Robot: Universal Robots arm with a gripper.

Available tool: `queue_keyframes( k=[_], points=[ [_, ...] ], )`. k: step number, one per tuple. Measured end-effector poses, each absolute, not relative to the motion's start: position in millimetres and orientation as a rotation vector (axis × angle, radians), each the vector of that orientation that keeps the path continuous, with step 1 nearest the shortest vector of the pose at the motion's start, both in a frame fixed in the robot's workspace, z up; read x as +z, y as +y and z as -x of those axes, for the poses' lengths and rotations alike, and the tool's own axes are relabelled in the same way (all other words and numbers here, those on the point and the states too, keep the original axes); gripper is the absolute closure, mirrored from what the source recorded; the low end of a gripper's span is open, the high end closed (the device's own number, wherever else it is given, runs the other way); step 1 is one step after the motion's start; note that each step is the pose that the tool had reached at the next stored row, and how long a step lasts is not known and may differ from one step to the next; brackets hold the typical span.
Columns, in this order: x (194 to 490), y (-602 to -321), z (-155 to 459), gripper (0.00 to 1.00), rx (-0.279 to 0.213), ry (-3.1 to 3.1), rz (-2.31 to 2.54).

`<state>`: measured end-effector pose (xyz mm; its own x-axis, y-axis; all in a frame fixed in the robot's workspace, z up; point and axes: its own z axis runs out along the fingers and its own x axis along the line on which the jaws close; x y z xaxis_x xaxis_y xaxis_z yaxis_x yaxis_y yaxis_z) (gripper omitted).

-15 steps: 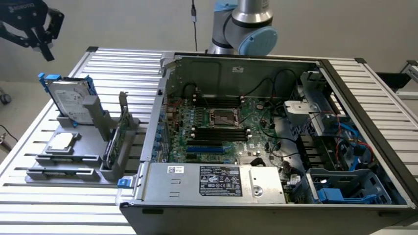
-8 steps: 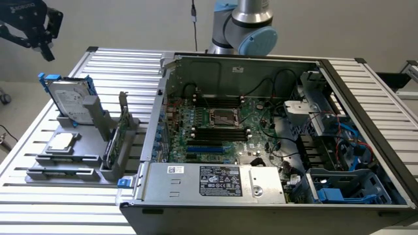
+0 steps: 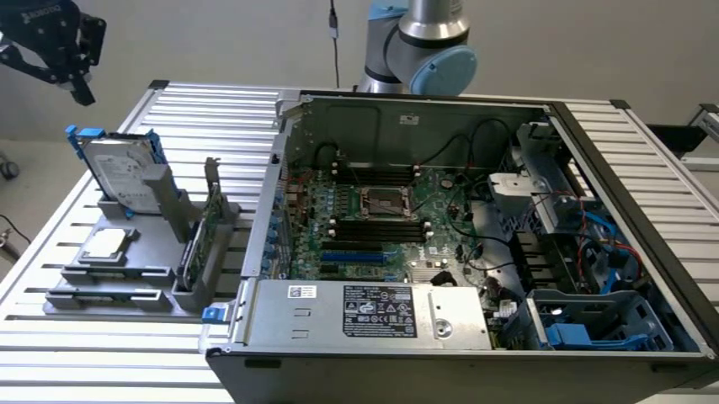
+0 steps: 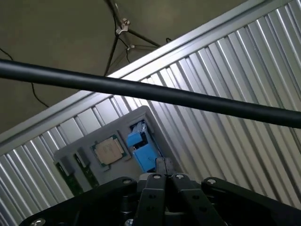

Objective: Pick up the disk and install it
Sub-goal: 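Pick up the disk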

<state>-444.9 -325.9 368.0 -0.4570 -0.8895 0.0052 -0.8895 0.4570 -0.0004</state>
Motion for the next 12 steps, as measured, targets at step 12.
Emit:
queue_keyframes(
  k=[12],
  points=[
    [364.3,-324.6,445.8,0.89,0.006,-2.494,-1.904]
  ],
)
